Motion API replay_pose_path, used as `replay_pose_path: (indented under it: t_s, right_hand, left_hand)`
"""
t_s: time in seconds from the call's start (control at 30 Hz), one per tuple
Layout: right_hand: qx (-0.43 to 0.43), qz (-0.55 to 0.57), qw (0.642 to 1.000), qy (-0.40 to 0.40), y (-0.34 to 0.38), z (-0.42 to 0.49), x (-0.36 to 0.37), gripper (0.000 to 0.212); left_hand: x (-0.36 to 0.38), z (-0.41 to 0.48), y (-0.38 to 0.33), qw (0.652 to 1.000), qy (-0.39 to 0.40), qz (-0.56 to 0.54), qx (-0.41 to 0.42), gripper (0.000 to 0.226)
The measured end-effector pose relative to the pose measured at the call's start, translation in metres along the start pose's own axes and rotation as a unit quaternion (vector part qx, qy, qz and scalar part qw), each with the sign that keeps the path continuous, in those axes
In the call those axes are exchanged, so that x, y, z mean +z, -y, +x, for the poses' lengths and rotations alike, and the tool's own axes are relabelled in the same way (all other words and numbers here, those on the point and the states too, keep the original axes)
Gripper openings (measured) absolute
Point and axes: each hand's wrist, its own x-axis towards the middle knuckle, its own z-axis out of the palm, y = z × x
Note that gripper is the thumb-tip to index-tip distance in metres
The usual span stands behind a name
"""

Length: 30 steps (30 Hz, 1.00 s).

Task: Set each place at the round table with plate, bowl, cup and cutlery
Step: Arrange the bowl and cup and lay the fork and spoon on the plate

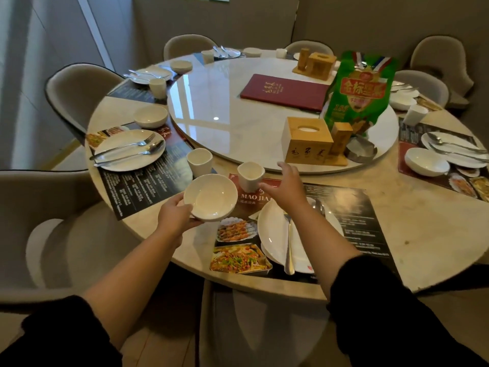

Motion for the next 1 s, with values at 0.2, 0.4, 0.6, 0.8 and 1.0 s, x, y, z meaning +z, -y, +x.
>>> replay_pose_path:
  t_s: [0.2, 0.4, 0.6, 0.8, 1.0]
  right_hand:
    - [0.038, -0.042, 0.995, 0.084, 0.021, 0.047, 0.051, 0.087]
    - [0.058, 0.048, 0.997, 0.001, 0.014, 0.049, 0.053, 0.078]
    - [0.043, 0.095, 0.988, -0.117, -0.017, 0.033, 0.002, 0.077]
    - [0.064, 0.08, 0.983, -0.15, -0.055, 0.027, -0.035, 0.076]
    - [0.082, 0.098, 0.98, -0.151, -0.067, 0.02, -0.044, 0.076]
  left_hand:
    - [-0.009, 0.014, -0.01, 0.999, -0.031, 0.001, 0.006, 0.05]
    - [0.006, 0.025, -0.009, 1.0, -0.007, -0.003, 0.009, 0.051]
    - [0.062, 0.025, -0.013, 0.999, 0.033, 0.014, 0.027, 0.049]
    - [0.101, 0.042, -0.016, 1.0, 0.025, 0.013, -0.001, 0.048]
    - [0.113, 0.053, -0.012, 0.999, 0.016, 0.022, -0.019, 0.046]
